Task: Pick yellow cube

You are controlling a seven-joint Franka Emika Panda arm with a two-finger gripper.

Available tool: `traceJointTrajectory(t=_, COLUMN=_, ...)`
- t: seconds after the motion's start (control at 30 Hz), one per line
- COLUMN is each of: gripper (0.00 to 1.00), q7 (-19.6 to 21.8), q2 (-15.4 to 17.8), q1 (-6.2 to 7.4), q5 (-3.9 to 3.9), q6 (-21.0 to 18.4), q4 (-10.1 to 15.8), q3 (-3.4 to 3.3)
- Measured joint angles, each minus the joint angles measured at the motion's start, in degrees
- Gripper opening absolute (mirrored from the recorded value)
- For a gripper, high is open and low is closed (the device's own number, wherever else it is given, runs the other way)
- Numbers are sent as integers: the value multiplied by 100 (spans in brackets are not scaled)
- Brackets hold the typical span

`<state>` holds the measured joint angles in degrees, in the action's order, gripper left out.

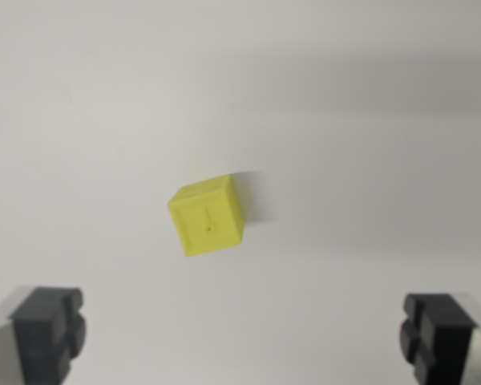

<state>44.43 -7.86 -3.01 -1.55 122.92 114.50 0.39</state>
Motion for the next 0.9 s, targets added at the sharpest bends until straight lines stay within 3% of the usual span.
traceJointTrajectory(t=0.9, gripper=100, q7=-396, q2=-210, q1=137, q5=28, q6=991, q4=799, q3=0)
